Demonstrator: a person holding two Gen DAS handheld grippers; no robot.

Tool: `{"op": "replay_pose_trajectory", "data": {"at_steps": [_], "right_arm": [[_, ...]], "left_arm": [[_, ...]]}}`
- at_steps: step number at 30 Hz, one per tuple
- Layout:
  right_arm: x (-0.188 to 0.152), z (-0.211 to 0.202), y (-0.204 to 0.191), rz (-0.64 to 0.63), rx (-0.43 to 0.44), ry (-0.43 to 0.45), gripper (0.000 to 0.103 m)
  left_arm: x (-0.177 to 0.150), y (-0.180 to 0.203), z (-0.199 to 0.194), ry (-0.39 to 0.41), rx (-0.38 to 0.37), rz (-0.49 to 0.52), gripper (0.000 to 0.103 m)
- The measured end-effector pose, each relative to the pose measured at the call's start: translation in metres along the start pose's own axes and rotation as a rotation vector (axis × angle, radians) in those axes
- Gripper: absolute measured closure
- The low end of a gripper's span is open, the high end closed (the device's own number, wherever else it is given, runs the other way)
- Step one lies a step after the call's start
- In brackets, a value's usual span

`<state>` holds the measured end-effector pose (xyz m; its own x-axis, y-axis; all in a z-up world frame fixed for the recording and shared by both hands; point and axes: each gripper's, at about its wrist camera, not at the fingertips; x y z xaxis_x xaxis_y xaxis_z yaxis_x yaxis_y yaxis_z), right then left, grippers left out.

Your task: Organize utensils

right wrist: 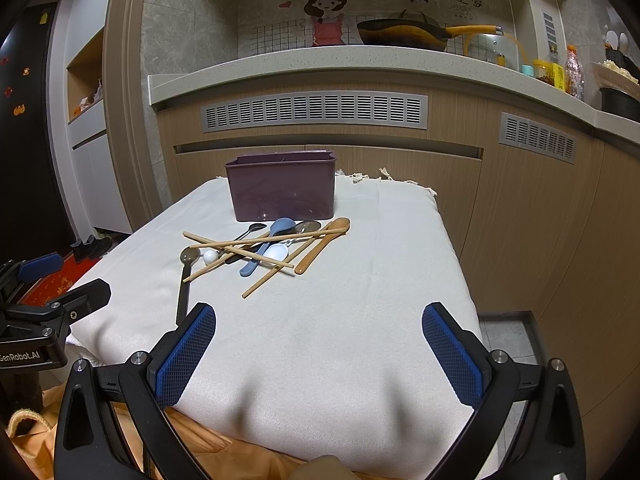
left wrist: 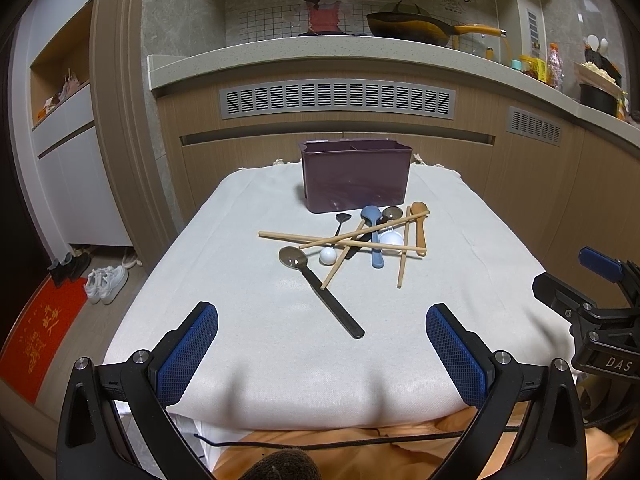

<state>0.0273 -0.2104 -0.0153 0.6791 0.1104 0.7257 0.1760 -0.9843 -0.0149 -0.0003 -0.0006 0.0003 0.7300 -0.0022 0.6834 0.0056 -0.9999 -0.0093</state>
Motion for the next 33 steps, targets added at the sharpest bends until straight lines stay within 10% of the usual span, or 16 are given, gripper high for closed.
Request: {"op": "replay_pose_trajectory", "data": {"at_steps": [33], "right_arm": [[0.037, 0.013, -0.002, -0.069, -0.066, 0.091, 0.000]], "left_arm": [[0.041, -0.017, 0.045, -0.037, -0.026, 0.039, 0.000]]}}
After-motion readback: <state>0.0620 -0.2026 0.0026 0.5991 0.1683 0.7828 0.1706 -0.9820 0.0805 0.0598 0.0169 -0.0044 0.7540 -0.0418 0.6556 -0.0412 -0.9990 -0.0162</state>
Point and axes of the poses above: each gripper's, at about its wrist camera, not at the fingertips, and z roughly the way its jaws point, y to its right, x to its top, and after that the axes turned 14 degrees about -y, right-handed
